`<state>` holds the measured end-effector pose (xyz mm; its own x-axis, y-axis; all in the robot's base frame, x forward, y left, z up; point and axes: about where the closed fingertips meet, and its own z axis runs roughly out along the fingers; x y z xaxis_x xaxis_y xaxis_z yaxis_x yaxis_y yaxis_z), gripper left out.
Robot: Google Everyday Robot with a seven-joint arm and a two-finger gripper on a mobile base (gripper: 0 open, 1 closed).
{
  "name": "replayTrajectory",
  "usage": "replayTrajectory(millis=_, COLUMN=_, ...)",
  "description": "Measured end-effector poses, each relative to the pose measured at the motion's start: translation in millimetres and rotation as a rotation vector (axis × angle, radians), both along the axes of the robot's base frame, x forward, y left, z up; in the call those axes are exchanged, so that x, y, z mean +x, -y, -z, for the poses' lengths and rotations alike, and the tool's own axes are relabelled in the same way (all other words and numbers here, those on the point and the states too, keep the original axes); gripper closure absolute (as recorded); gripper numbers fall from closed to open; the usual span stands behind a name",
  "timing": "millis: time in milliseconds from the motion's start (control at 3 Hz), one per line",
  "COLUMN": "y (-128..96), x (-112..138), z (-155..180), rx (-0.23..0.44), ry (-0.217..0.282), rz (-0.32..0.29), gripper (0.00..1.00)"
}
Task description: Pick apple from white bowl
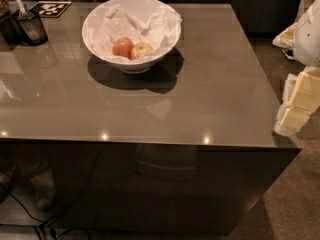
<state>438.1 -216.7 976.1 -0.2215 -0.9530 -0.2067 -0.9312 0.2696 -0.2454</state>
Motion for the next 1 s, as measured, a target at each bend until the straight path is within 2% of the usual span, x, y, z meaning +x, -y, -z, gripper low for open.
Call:
replayTrajectory(millis=667, y=-5, x=2, z=-4, rx=0.01, ry=0.011, rz=-0.012, gripper=0.0)
replayTrajectory(millis=1000, y=-61, x=51, z=-35, rx=-0.036, ry=0.048, rz=-0.068, gripper=0.0)
